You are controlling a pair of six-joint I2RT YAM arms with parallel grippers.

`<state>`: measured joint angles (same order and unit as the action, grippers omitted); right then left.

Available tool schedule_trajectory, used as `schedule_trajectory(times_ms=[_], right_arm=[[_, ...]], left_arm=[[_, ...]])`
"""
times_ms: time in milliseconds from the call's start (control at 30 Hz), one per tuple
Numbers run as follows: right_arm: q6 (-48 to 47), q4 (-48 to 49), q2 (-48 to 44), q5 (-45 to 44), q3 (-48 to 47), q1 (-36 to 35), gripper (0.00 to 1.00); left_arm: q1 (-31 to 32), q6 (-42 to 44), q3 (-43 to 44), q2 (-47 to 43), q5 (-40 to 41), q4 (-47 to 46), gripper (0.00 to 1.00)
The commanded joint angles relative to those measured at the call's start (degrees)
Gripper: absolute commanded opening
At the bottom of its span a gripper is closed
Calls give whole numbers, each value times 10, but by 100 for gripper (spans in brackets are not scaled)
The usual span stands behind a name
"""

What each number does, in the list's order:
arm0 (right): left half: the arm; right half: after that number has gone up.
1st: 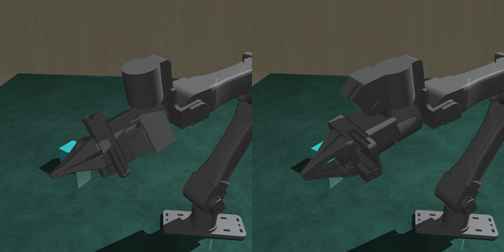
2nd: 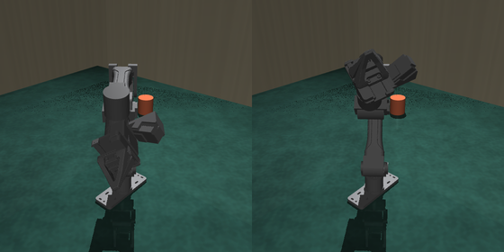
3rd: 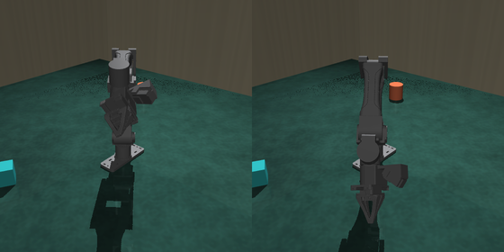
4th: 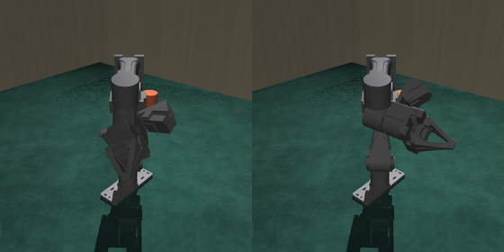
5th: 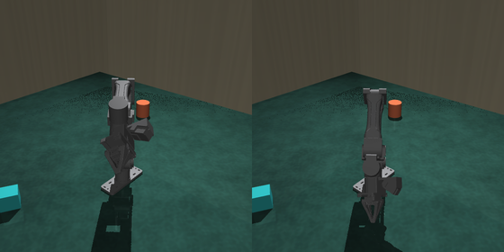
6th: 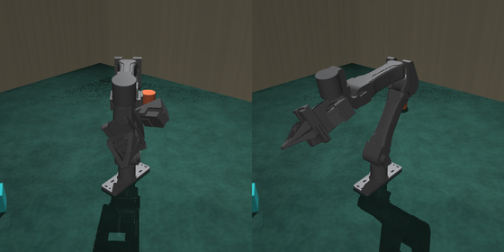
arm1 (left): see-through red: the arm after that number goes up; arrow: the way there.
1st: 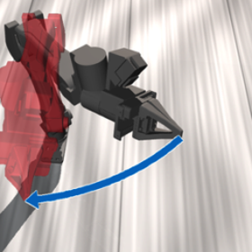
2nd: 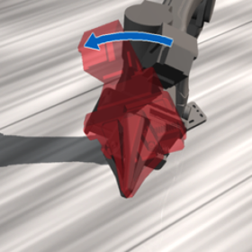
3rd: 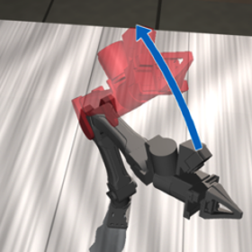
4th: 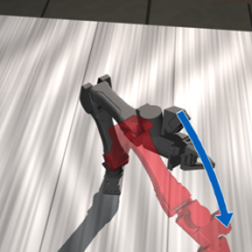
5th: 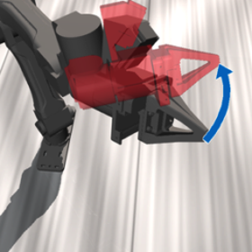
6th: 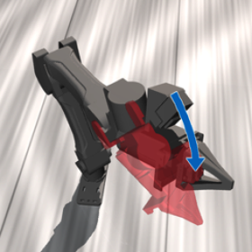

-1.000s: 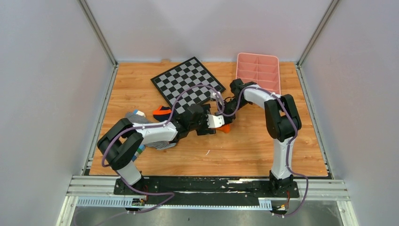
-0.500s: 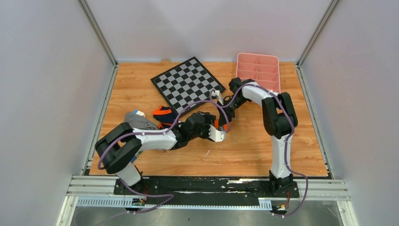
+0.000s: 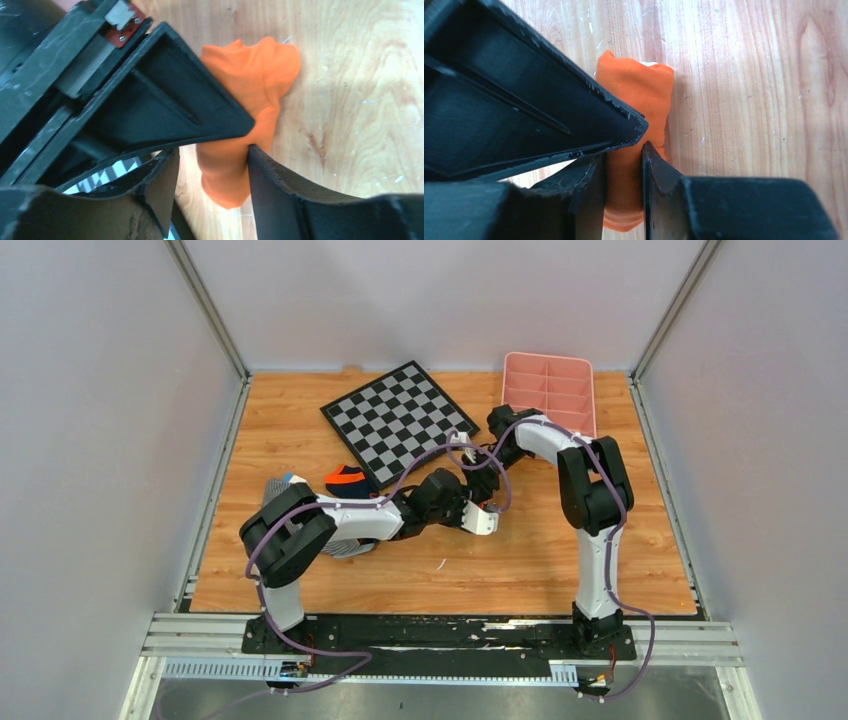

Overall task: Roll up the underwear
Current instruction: Roll the underwear to the center of the board.

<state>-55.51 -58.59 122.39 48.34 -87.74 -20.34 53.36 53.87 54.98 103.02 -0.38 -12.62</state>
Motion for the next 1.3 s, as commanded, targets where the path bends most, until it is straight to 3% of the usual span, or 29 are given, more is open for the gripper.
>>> schedule_trajectory(times_ms=[0, 200, 300, 367, 433, 633, 767, 833, 967, 1033, 1100, 1267], right_arm=[[-8, -21, 59, -132, 59, -11, 13], [-12, -19, 55, -131, 63, -11, 20], [-5, -24, 40, -129, 63, -2, 37], [1, -49, 9, -108, 44, 18, 56], [0, -81, -36, -69, 22, 53, 63], [-12, -149, -147, 6, -72, 171, 68], [0, -139, -202, 50, -90, 258, 68], [45, -64, -252, 48, -40, 278, 68], [113, 274, -441, -54, 193, 279, 68], [60, 386, -528, -68, 329, 267, 68], [-29, 389, -586, -84, 396, 239, 66], [-149, 312, -608, -119, 470, 143, 60]], left_arm=[[-7, -4, 45, 34, -23, 48, 50], [-14, -5, 59, 40, -33, 103, 16], [-17, -14, 75, 46, -43, 150, 4], [-21, -25, 84, 49, -58, 175, 2], [-26, -40, 95, 50, -75, 198, 1], [-36, -82, 139, 67, -120, 276, 0], [-39, -109, 169, 83, -140, 309, 0], [-42, -125, 192, 100, -153, 331, 0], [-56, -164, 266, 148, -187, 409, 0], [-69, -197, 303, 171, -211, 434, 1], [-85, -221, 333, 199, -243, 459, 1], [-105, -249, 365, 224, -279, 476, 1]])
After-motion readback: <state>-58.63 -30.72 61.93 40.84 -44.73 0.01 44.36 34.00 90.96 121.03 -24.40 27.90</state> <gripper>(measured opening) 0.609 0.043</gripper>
